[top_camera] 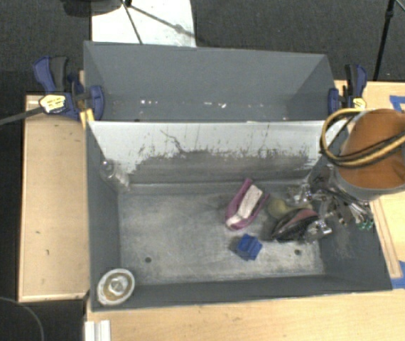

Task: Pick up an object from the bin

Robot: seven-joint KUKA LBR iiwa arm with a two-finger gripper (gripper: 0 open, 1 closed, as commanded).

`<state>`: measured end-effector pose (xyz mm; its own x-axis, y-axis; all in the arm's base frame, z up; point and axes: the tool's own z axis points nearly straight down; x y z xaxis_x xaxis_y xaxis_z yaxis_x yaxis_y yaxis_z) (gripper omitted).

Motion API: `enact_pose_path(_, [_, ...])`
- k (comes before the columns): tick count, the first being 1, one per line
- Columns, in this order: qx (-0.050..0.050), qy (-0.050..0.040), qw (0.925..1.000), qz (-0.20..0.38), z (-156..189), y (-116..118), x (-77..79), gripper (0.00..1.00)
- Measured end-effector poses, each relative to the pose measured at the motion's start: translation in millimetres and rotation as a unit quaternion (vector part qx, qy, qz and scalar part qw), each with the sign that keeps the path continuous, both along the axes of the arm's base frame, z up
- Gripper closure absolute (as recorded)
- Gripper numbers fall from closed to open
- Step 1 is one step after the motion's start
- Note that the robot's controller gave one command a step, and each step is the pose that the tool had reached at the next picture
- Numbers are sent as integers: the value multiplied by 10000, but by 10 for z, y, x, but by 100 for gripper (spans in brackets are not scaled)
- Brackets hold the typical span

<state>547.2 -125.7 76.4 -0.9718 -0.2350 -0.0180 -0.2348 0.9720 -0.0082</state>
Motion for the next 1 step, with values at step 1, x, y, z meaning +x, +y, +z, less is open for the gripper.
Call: enact_pose_path(1, [8, 47, 9996, 262, 1755, 257, 21, 100])
